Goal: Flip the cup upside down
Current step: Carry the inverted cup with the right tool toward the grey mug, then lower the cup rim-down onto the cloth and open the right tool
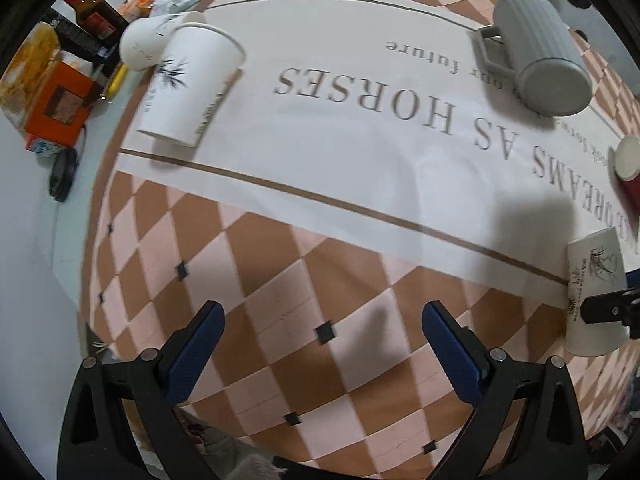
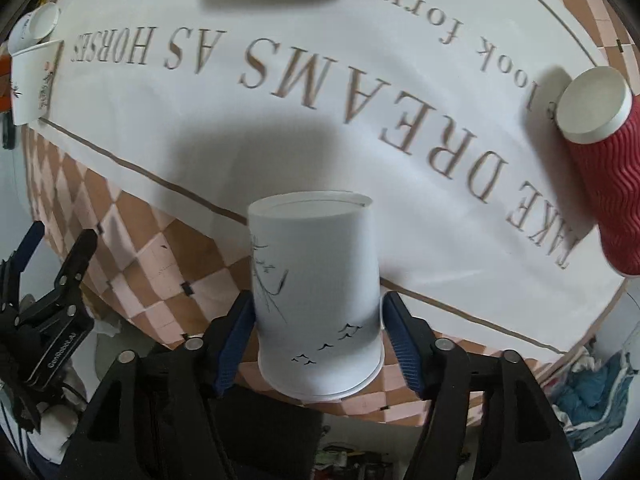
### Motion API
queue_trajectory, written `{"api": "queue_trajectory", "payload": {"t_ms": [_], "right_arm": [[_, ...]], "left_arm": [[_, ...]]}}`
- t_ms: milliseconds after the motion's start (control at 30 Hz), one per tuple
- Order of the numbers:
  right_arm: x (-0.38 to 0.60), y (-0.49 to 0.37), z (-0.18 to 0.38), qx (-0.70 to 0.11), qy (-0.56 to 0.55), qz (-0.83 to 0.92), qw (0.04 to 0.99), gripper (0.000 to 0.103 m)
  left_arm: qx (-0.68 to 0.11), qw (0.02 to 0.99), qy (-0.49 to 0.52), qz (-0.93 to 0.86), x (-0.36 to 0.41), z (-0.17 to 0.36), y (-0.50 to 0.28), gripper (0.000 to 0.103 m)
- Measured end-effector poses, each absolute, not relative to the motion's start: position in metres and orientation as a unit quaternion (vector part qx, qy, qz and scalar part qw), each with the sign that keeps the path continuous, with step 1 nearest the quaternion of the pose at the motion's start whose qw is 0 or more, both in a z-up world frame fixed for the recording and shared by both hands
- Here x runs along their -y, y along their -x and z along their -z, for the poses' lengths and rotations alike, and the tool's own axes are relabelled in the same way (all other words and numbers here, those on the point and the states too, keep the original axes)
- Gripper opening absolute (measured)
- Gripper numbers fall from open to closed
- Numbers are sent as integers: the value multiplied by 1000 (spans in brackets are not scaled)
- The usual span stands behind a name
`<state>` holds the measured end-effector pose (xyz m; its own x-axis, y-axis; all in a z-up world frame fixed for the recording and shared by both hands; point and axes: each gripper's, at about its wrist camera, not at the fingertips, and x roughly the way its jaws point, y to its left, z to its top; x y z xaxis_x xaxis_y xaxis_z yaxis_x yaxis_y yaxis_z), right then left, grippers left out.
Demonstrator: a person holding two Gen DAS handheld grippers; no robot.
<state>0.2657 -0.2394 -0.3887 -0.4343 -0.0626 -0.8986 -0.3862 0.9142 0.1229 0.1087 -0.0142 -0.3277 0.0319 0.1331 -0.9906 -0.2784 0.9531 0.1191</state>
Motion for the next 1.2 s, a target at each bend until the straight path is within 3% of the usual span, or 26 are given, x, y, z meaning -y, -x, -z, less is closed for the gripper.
{"api": "queue_trajectory", "payload": {"t_ms": [67,267,367,600,833,1000,1200], "right_arm": [[244,-265,385,-824,134,-160,526,83],[241,-268,376,-803,133,-190,549,83],[239,-261,380,-798,117,-197,558,62],[253,-256,343,-715,34,-195,671,61],[254,-252,318,-557,11,-173,812,61],[247,-225,324,-486,39,-168,857,61],[249,-204,328,-464,50,-162,870,62]], "left_arm": [[-682,716,52,-138,17,330,-110,103],[-684,715,62,-131,17,334,-114,103],[-686,714,57,-128,18,335,-119,103],[-695,706,57,-125,15,342,-128,103],[-695,705,55,-131,9,347,-140,103],[-697,703,40,-132,20,353,-148,103],[-688,715,30,-118,39,348,-132,103]]}}
